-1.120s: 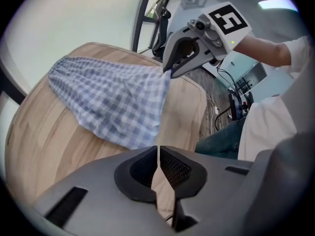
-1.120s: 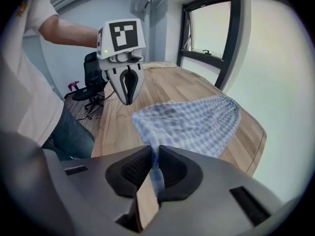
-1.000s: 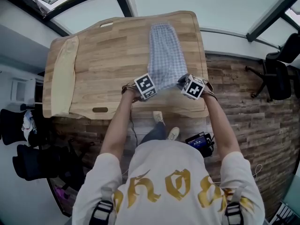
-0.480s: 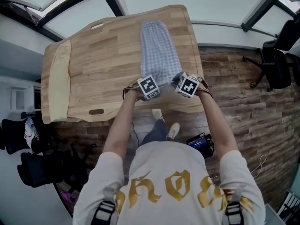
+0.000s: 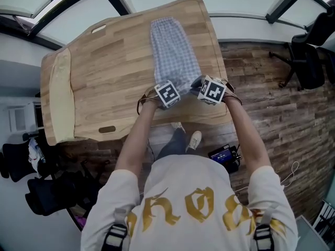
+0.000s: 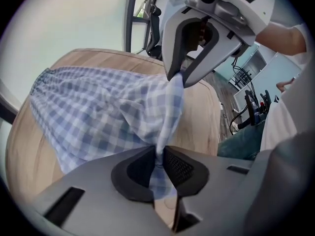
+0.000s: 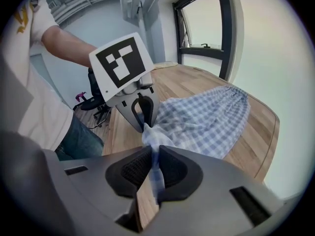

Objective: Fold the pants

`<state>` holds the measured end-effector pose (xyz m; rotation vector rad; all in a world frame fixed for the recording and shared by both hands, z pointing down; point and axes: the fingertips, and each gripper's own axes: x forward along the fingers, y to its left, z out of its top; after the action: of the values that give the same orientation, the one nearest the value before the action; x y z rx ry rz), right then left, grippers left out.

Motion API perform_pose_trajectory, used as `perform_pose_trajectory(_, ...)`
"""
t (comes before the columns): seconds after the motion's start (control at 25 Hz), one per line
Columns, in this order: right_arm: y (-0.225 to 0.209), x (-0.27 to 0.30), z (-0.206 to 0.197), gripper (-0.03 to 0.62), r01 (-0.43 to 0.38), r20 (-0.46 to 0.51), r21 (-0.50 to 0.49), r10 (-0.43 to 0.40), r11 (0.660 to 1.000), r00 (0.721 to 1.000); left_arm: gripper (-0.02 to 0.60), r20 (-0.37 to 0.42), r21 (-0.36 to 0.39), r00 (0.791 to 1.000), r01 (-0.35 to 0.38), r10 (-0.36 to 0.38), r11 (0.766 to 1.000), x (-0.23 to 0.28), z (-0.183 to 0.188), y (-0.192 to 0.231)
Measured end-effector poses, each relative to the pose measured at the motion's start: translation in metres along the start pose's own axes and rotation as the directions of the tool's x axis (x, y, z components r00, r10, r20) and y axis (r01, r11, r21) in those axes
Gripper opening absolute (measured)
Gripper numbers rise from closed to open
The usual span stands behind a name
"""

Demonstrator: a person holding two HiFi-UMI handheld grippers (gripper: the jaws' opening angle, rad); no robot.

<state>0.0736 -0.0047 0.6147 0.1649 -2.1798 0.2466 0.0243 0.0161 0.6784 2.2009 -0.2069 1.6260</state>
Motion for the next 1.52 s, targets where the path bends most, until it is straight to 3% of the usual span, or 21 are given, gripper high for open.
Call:
perform_pose_trajectory(0.16, 0.000, 0.005, -0.011, 0.064, -0.001, -0.030, 0.012, 0.001, 1.000, 1.000, 0.071, 0.013, -0.034, 0.998, 0.058, -0.058, 0.998, -0.004, -0.002, 0.001)
perform_pose_trajectory(0.32, 0.010, 0.002, -0.015, 0.064, 0.022, -0.059, -0.056, -0.025, 0.998, 0.998, 0.064, 0.007, -0.037, 0.996, 0.087, -0.086, 0.996, -0.010, -0.008, -0.014)
perform_pose_trajectory(0.56, 0.046, -0.009, -0.015, 0.064, 0.012, -0.067, -0.126, -0.020, 0.992, 0.998, 0.064, 0.015, -0.083, 0.992, 0.128, -0.127, 0.988, -0.035, -0.021, -0.046)
perform_pose_trajectory(0.96, 0.124, -0.050, 0.001, 0.064, -0.059, -0.045, -0.200, 0.051, 0.978, 0.998, 0.064, -0.013, -0.065, 0.985, 0.174, -0.175, 0.983, -0.084, -0.041, -0.124)
perform_pose_trajectory(1.28, 0.150, -0.089, 0.023, 0.064, -0.036, 0.002, -0.301, 0.038, 0.953, 0.999, 0.064, -0.033, -0.037, 0.989, 0.141, -0.143, 0.989, -0.128, -0.038, -0.158)
perform_pose_trajectory(1.52, 0.136, -0.114, 0.041, 0.064, 0.025, 0.069, -0.294, -0.005, 0.956, 0.998, 0.064, -0.016, -0.033, 0.997, 0.076, -0.077, 0.997, -0.157, -0.022, -0.147)
